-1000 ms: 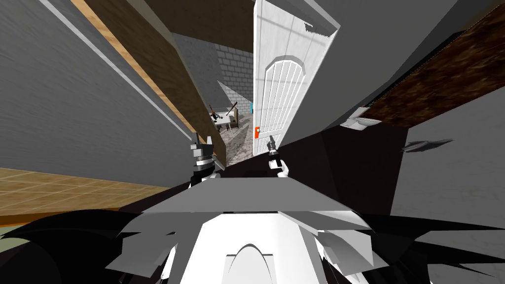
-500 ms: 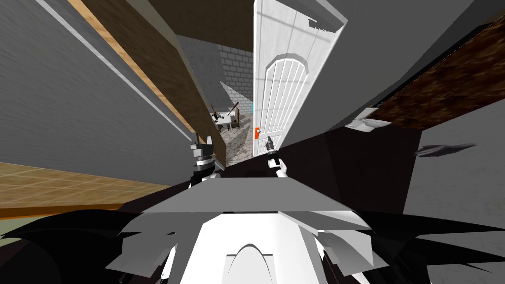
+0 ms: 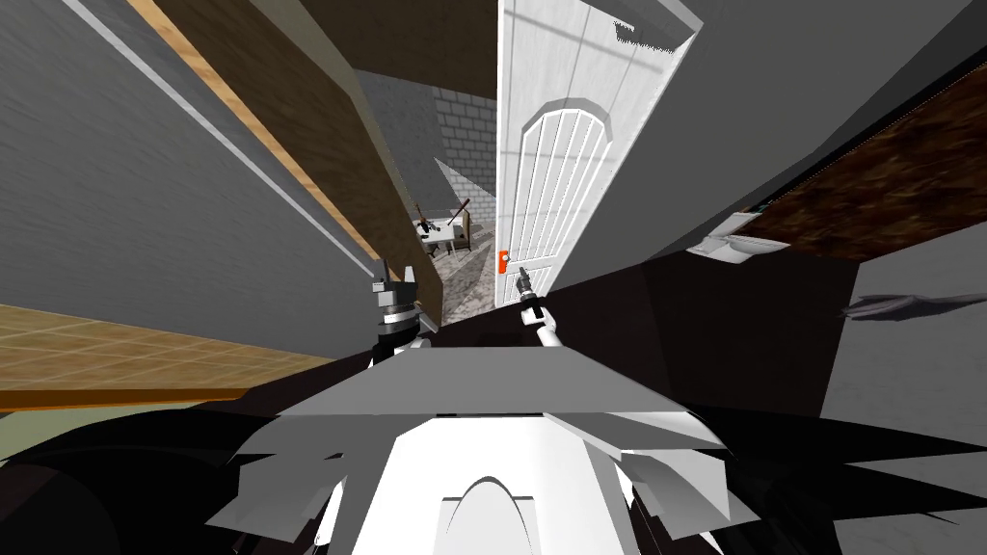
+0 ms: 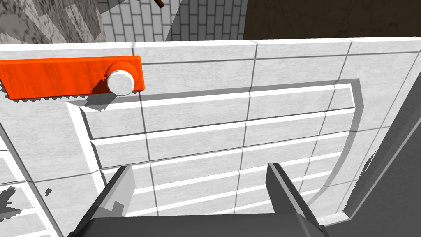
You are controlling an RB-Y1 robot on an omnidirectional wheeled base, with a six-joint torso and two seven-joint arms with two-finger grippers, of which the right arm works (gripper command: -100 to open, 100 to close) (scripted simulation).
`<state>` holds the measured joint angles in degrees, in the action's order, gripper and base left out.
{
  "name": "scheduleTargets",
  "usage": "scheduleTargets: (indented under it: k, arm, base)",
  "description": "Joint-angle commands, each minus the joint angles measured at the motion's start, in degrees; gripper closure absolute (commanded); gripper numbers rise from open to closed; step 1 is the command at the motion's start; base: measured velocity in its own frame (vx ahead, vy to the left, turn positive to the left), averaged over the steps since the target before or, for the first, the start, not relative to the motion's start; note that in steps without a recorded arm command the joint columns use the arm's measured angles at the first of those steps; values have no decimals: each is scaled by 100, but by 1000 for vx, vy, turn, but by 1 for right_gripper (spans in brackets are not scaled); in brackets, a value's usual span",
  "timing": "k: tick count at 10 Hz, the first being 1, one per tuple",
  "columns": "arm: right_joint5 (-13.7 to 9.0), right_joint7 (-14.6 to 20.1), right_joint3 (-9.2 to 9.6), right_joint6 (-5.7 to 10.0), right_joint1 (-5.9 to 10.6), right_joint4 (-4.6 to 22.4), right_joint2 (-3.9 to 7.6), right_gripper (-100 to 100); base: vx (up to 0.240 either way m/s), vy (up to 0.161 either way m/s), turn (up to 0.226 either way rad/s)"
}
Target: Push the door open
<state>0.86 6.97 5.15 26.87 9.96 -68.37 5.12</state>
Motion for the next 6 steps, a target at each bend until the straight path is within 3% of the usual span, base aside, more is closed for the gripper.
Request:
scheduleTargets:
  k: [1, 3, 4, 5, 6]
  arm:
    - [-3, 11, 5, 27, 70, 196, 2, -100]
    - [-15, 52, 24, 18, 342, 597, 14, -100]
    - [-15, 52, 24, 18, 342, 663, 14, -100]
    - [-20, 71, 33, 14, 467, 864, 18, -100]
    - [-20, 71, 33, 14, 467, 876, 18, -100]
  base:
    - [33, -51, 39]
    - [55, -59, 65]
    - [51, -52, 51]
    - [30, -52, 48]
    - [31, -42, 32]
